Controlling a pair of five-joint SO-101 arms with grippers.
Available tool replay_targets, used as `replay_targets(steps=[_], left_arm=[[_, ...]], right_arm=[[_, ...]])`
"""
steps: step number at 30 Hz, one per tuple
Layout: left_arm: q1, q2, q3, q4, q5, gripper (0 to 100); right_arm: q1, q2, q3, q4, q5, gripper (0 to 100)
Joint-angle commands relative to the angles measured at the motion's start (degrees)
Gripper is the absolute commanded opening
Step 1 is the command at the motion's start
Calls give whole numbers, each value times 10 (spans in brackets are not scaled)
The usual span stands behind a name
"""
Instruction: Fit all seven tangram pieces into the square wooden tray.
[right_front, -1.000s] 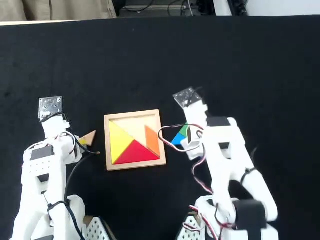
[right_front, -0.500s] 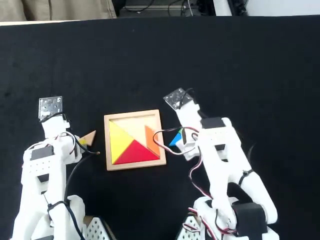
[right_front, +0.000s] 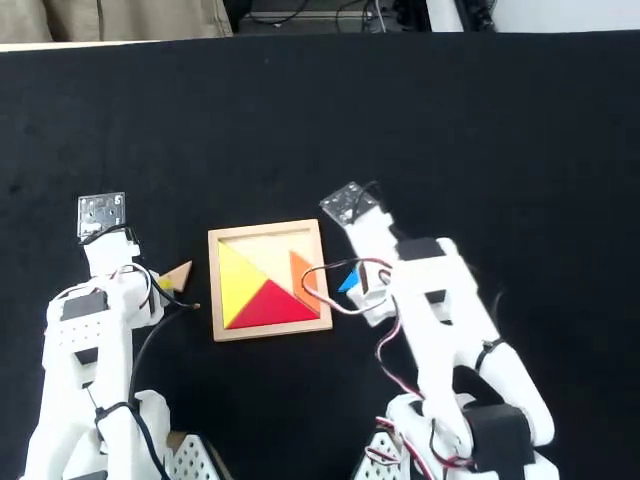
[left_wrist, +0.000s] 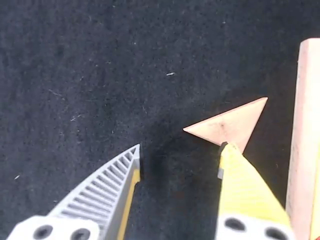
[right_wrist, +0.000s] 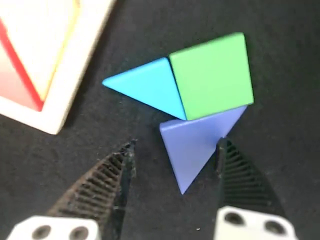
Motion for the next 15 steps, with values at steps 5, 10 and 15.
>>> replay_targets(steps=[5,10,15], left_arm=[[8,-11,-7,4,-4,253],[8,-11,-7,4,-4,253],[8,-11,-7,4,-4,253]], right_arm=[[0,74,-7,-40,4,247],[-1,95,-25,-33,4,208],[-1,95,-25,-34,4,198]])
